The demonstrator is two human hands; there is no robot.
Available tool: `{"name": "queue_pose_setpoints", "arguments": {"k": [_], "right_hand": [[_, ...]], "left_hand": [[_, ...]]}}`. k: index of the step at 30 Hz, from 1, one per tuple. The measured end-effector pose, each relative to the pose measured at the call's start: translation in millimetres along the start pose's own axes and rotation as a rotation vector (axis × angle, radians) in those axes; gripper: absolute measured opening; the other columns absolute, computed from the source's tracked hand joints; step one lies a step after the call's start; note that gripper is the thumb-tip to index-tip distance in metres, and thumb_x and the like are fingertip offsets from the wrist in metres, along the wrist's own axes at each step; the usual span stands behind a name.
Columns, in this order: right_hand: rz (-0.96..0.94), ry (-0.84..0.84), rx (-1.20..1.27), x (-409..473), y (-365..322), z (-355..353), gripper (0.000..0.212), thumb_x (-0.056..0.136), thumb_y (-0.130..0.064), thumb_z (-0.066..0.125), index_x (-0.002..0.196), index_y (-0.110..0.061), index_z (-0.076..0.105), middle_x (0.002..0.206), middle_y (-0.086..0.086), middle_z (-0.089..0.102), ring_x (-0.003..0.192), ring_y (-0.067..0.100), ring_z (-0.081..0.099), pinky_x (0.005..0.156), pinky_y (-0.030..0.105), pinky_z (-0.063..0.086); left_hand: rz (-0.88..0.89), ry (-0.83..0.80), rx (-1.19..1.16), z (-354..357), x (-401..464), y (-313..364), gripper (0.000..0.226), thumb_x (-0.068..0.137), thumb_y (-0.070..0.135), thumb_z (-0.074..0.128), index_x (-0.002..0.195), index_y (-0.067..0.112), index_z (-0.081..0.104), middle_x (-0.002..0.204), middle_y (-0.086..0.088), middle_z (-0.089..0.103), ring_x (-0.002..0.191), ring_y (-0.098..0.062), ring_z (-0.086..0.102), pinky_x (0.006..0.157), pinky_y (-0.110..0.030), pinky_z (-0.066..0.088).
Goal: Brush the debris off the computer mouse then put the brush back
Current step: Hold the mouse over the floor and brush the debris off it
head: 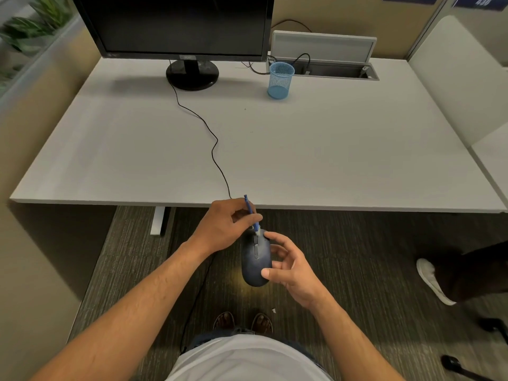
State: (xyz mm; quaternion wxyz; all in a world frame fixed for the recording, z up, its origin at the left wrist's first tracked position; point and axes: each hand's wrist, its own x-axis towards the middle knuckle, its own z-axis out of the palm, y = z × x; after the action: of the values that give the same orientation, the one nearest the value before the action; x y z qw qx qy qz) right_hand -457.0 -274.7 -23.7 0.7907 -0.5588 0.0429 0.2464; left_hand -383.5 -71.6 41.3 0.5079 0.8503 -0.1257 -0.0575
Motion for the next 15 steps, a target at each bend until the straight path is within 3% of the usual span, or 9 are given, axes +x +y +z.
{"name": "queue_pose_setpoints", "arguments": {"k": [8,10,15], "right_hand": [[-0.003,0.006,-0.034,-1.1,1.8,1.4,0.077,0.069,-0.010,0.089,0.136,-0.032,0.058,0.140,0.013,0.055,0.114,0.042,0.067,0.089,0.049,0.058],[-0.008,0.014,-0.032,-0.6,1.6,1.4,0.078,0.069,-0.010,0.089,0.137,-0.031,0.058,0.140,0.014,0.055,0.114,0.042,0.067,0.089,0.050,0.058],[-0.013,0.018,-0.021,0.1,1.7,-0.4,0.078,0.070,-0.007,0.088,0.138,-0.029,0.057,0.141,0.015,0.055,0.116,0.041,0.066,0.091,0.051,0.058]], "left_hand": [[0.126,0.014,0.388,0.4,1.3,-1.5,0.022,0.096,0.033,0.063,0.092,0.012,0.067,0.082,-0.001,0.064,0.074,-0.016,0.059,0.072,-0.039,0.052],[0.118,0.040,0.318,0.3,0.1,-1.8,0.020,0.095,0.032,0.064,0.093,0.012,0.068,0.083,0.001,0.067,0.077,-0.014,0.063,0.073,-0.035,0.055],[0.049,0.035,0.045,-1.8,-3.4,1.6,0.008,0.092,0.027,0.070,0.092,0.019,0.072,0.085,0.014,0.071,0.084,0.000,0.067,0.074,-0.009,0.050]]}}
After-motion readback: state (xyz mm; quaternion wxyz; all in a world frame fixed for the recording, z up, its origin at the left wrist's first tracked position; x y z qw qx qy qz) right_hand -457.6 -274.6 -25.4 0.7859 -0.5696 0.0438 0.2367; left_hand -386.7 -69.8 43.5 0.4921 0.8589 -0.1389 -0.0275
